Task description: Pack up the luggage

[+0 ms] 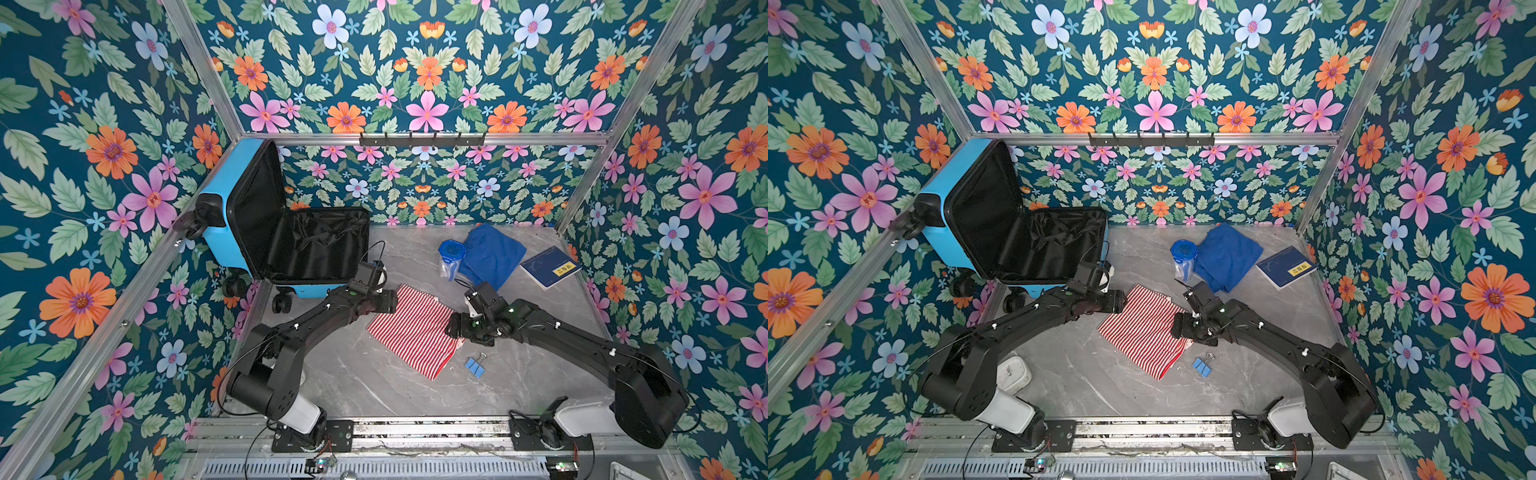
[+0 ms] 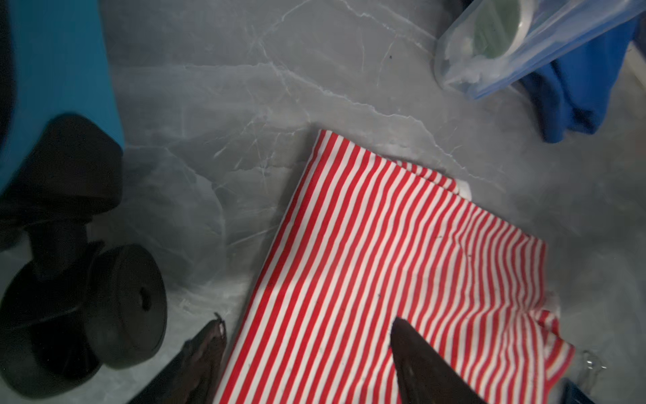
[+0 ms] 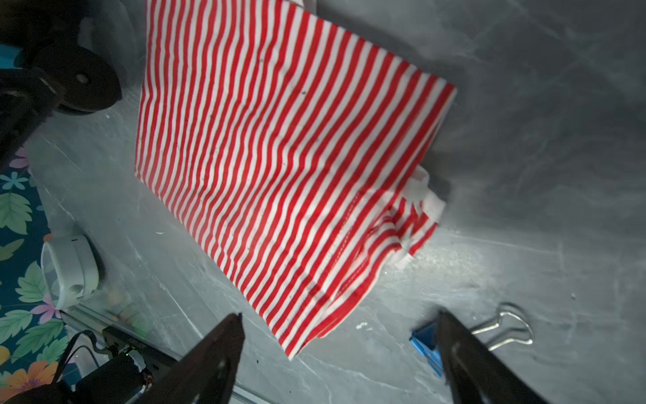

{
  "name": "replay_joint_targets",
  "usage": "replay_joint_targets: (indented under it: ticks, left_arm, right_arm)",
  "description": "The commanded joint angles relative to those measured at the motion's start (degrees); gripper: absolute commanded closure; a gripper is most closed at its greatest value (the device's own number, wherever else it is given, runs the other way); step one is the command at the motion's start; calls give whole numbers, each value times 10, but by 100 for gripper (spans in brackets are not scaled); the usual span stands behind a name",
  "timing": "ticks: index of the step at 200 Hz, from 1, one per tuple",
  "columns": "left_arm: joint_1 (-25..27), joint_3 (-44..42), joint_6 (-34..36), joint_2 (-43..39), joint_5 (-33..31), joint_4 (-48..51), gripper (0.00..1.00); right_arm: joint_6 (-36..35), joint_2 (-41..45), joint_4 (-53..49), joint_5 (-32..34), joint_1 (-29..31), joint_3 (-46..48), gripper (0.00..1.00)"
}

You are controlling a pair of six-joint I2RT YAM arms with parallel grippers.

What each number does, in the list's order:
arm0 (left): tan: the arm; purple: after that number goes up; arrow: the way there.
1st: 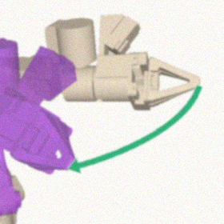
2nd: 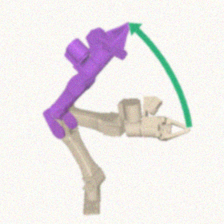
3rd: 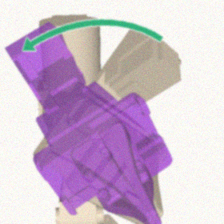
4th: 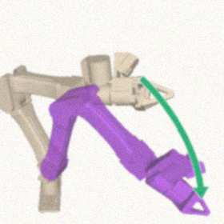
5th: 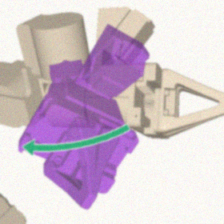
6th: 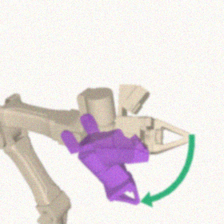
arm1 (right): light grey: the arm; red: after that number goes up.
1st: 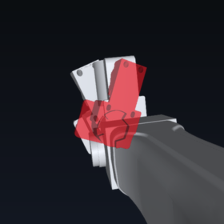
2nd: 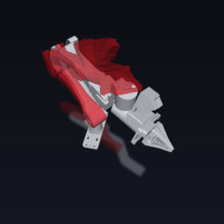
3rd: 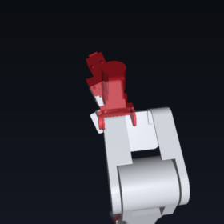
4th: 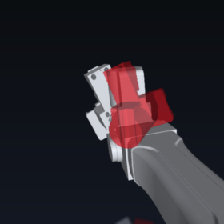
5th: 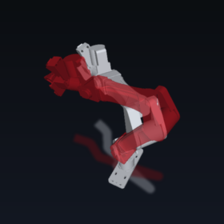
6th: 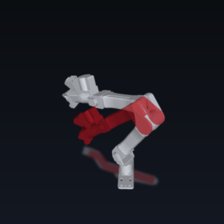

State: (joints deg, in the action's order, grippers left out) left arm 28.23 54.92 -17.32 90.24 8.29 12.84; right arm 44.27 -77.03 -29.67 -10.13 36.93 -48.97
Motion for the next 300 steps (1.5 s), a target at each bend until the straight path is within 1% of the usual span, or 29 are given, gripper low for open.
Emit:
replay_joint_targets:
  ticks: [1, 34, 100, 130, 152, 164, 201, 238, 256, 276, 300]
  left_arm:
    - [0, 10, 25, 28, 6, -23, 21]
    - [1, 22, 43, 71, 28, -50, 21]
    - [3, 60, 74, 130, -10, -44, 22]
    - [4, 67, 82, 155, 3, -34, 26]
    - [6, 65, 83, 167, 27, -32, 30]
    - [8, 65, 84, 171, 40, -31, 35]
    - [26, 73, 82, 166, 55, -20, 64]
    - [32, 82, 69, 147, 63, -10, 83]
    - [32, 102, 64, 133, 65, 7, 100]
    - [32, 144, 66, 120, 59, 46, 100]
    - [32, 218, 75, 113, 21, 119, 100]
  right_arm:
    - [42, 27, 21, -10, 0, 32, 12]
    - [49, 34, 32, -21, 1, 58, 12]
    - [42, 6, 52, -33, 1, 57, 12]
    - [40, -3, 56, -33, 1, 59, 12]
    - [40, -6, 62, -35, 0, 60, 12]
    - [40, -7, 64, -35, 0, 59, 13]
    - [40, -4, 63, -26, 0, 54, 14]
    - [35, -4, 59, -20, 0, 39, 14]
    - [31, -3, 55, -16, 0, 30, 14]
    - [25, -1, 49, -11, 0, 13, 14]
    - [18, -2, 43, -4, 0, -9, 14]
